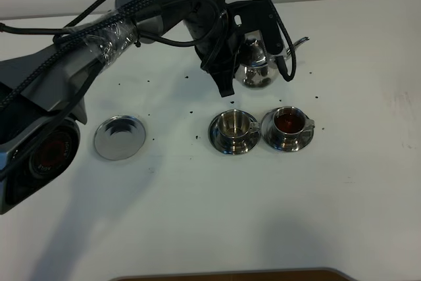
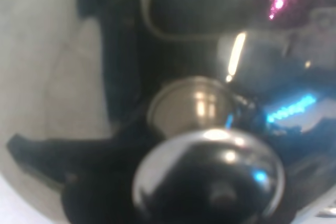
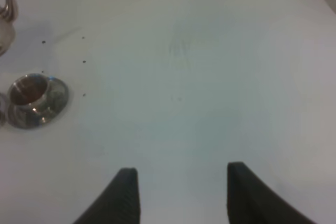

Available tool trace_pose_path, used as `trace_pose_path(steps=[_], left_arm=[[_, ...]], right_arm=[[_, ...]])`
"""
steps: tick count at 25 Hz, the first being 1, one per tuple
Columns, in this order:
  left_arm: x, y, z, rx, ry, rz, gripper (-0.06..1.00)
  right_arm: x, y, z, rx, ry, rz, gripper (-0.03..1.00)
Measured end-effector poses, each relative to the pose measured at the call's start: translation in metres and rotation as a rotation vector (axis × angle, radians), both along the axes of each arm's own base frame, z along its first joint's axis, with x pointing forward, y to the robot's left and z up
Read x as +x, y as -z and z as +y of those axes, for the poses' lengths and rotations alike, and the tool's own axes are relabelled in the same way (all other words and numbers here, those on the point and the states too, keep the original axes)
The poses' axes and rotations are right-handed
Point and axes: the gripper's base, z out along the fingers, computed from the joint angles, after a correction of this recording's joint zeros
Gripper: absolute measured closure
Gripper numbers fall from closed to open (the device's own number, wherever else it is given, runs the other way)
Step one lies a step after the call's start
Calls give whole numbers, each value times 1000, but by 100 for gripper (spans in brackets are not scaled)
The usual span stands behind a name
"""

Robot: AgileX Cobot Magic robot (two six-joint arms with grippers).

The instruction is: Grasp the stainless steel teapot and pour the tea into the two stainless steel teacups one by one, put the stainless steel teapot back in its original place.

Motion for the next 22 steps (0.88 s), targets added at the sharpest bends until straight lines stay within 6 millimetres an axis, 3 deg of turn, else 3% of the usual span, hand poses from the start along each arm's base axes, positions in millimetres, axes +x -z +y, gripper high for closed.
trace_pose_path(steps=[6,13,22], left_arm=[[8,18,13,3,-57,78,70],[11,18,18,1,-62,73,70],[15,-11,35,122,-19,72,70]], right_arm=[[0,0,0,2,0,0,57],[0,0,0,2,0,0,57],[0,0,0,3,1,0,57]])
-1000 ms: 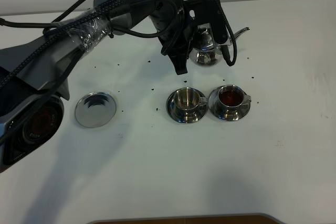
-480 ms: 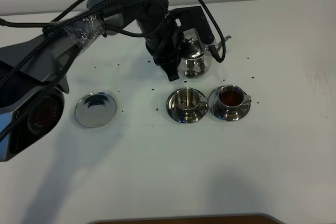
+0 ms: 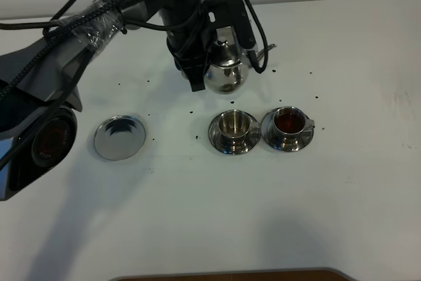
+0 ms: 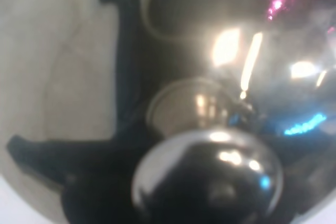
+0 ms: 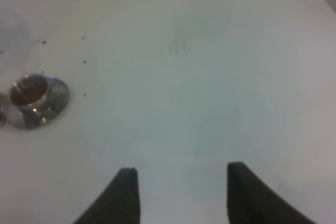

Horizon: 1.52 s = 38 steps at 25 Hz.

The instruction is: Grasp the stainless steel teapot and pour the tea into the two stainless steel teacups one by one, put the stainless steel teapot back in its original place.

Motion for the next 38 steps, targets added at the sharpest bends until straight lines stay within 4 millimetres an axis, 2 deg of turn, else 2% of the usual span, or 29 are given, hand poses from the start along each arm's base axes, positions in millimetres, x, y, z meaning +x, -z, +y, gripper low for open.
trace_pose_path(steps=[5,9,14,17,20,27,33,38], left_arm=[[-2,-37,13,-19,-1,-74,70],[-15,-66,31,-18,-5,-101,70],[-47,-68,66,36,17,-24,70],[-66,-67,85,45,63,-48,70],[-80,-57,96,67,163,-119,70],[-87,-19,102,119,384,-256,70],[-81,-7,102,171,496,-339,70],[-68,15,97,210,574,-377,70]], right_arm=[[0,0,0,0,0,0,57],[0,0,0,0,0,0,57],[0,0,0,0,0,0,57],[0,0,0,0,0,0,57],[0,0,0,0,0,0,57],[0,0,0,0,0,0,57],[0,0,0,0,0,0,57],[0,0,0,0,0,0,57]])
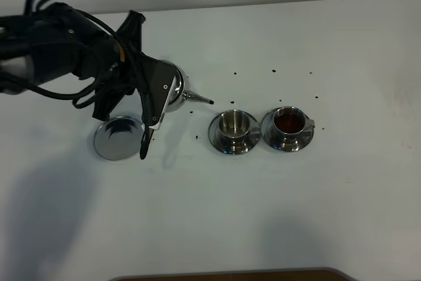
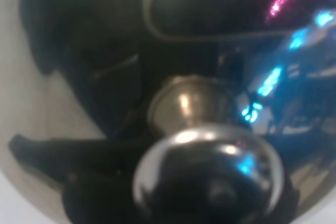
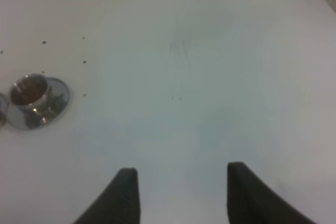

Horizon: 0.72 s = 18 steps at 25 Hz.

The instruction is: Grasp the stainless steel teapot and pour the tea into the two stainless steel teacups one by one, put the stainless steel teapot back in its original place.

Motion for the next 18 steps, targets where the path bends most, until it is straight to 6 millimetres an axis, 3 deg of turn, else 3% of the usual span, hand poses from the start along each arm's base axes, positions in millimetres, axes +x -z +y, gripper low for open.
trace_pose_path(steps=[4,13,18], left_arm=[[7,13,-3,22,55,-27,70],[16,9,-12,7,174,-155,70],[16,20,-22,27,243,-165,70]], right_arm=[[0,0,0,0,0,0,57],[0,0,0,3,1,0,57],[0,0,0,3,1,0,57]])
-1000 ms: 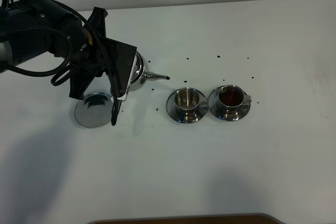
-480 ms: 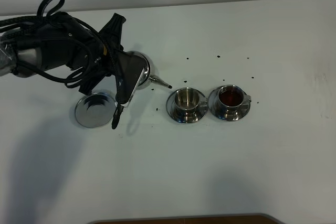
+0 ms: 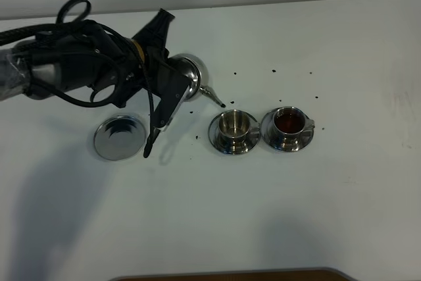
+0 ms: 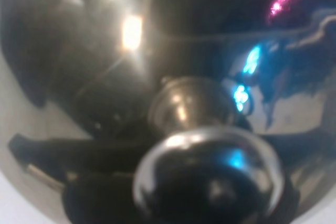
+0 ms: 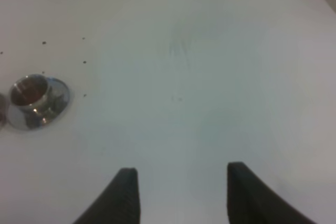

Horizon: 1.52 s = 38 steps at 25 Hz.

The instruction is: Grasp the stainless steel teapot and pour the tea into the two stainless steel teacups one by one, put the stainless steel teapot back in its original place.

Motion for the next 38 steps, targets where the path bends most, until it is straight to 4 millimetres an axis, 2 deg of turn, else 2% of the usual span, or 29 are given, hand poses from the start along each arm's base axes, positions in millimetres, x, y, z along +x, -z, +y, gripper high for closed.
trace_pose_path(steps=[5,12,28,38], left_arm=[[0,3,-8,0,62,-31,70],[2,1,-8,69,139,-74,70],[4,5,-19,69,256,-132,70],[12,2,-24,100,308,-171,70]], right_arm=[[0,0,0,0,0,0,57],[0,0,0,0,0,0,57],[0,0,0,0,0,0,57],[0,0,0,0,0,0,57]])
